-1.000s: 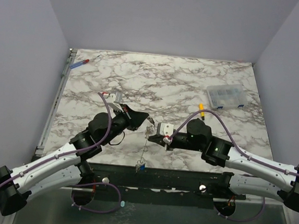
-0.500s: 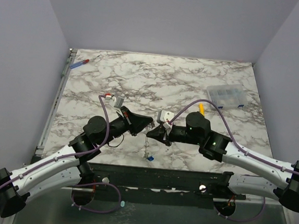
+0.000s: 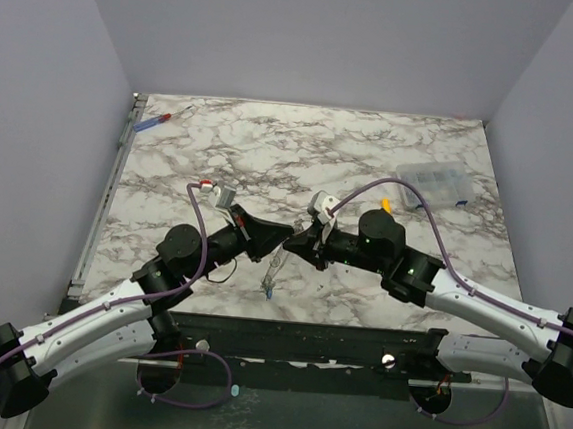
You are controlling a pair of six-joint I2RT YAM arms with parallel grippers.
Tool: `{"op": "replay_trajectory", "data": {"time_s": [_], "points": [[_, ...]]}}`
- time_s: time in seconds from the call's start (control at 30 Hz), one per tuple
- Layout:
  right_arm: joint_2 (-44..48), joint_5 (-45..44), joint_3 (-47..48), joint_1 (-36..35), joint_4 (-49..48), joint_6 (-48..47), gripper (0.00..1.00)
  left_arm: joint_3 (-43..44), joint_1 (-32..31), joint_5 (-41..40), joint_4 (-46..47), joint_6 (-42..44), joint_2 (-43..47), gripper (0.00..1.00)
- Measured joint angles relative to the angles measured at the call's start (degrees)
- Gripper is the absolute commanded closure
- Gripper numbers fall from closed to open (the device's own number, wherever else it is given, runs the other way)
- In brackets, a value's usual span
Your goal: Put the keys on the keyring
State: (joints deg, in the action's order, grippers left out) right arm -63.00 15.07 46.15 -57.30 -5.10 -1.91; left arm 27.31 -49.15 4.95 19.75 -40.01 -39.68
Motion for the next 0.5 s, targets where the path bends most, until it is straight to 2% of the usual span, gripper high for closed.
{"op": "replay_trajectory", "data": {"time_s": [0.5], "points": [[2.3, -5.0, -1.3, 0.0, -2.5, 3.1, 0.99, -1.6, 0.0, -2.8, 1.6, -2.4, 1.4, 1.0]]}}
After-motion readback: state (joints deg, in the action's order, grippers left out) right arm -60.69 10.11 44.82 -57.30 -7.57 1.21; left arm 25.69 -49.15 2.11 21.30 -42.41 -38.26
